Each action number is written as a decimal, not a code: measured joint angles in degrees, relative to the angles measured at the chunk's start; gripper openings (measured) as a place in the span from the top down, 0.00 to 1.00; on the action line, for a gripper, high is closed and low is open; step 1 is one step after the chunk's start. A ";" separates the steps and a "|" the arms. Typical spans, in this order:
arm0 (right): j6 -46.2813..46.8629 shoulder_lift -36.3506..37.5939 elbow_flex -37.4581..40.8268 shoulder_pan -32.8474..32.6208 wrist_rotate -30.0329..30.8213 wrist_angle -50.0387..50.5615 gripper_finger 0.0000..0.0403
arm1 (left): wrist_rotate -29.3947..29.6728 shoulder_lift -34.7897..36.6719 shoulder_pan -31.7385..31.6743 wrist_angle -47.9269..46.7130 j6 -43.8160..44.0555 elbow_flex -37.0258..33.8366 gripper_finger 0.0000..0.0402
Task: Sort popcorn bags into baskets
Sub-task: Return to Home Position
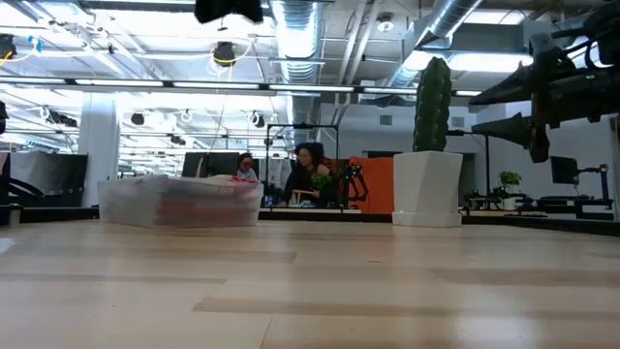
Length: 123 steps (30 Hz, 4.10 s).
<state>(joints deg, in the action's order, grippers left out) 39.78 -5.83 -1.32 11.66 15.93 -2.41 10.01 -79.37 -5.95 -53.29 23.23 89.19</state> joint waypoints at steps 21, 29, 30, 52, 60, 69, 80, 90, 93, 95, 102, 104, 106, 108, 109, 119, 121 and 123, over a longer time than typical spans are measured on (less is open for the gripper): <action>-14.35 5.63 -0.04 13.26 -25.02 -14.95 0.35 | -1.83 56.23 -6.26 26.59 -4.29 -44.92 1.00; -16.47 5.61 -0.04 24.55 -39.42 -12.52 0.35 | -2.00 79.14 -6.26 33.00 -3.43 -64.32 1.00; -17.23 5.60 -0.04 25.63 -40.68 -12.33 0.35 | -1.81 79.34 -6.26 33.11 -3.22 -65.54 1.00; -25.87 5.14 0.91 31.54 -45.62 -4.70 0.35 | -8.48 79.16 -4.58 52.67 0.26 -87.63 1.00; -26.81 5.14 0.94 31.56 -43.05 -4.51 0.35 | -7.71 79.12 -2.34 55.34 -1.19 -88.57 1.00; -26.32 5.10 0.98 31.56 -42.80 -2.69 0.35 | -9.36 79.12 -2.34 55.03 5.44 -88.63 1.00; -26.27 5.10 1.01 31.56 -42.81 -2.67 0.35 | -9.36 79.12 -2.36 55.01 5.53 -88.72 1.00; -26.17 5.10 1.03 31.56 -42.82 -2.67 0.35 | -9.39 79.12 -2.39 54.99 5.53 -88.77 1.00; -26.18 5.10 1.03 31.56 -42.82 -2.66 0.35 | -9.39 79.12 -2.39 54.99 5.53 -88.77 1.00; -26.19 5.10 1.03 31.56 -42.84 -2.65 0.35 | -9.39 79.12 -2.39 54.99 5.53 -88.77 1.00; -26.19 5.10 1.07 31.56 -42.84 -2.65 0.35 | -9.39 79.12 -2.39 54.99 5.51 -88.81 1.00; -26.19 5.10 1.07 31.56 -42.84 -2.65 0.35 | -9.39 79.12 -2.39 54.99 5.50 -88.81 1.00; -26.19 5.10 1.07 31.56 -42.84 -2.65 0.35 | -9.39 79.12 -2.39 54.99 5.50 -88.81 1.00; -26.19 5.10 1.07 31.56 -42.84 -2.65 0.35 | -9.39 79.12 -2.39 54.98 5.50 -88.81 1.00; -26.20 5.10 1.07 31.56 -42.84 -2.65 0.35 | -9.39 79.12 -2.39 54.98 5.50 -88.81 1.00; -26.22 5.10 1.07 31.56 -42.86 -2.63 0.35 | -9.39 79.12 -2.39 54.98 5.50 -88.81 1.00; -26.22 5.10 1.07 31.56 -42.86 -2.63 0.35 | -9.39 79.11 -2.39 54.97 5.50 -88.81 1.00; -26.22 5.10 1.07 31.56 -42.86 -2.63 0.35 | -9.39 79.12 -2.39 54.97 5.50 -88.81 1.00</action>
<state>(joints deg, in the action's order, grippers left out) 13.56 -0.73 -0.25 43.22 -26.94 -5.04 0.62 -0.25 -8.34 1.67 28.73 0.38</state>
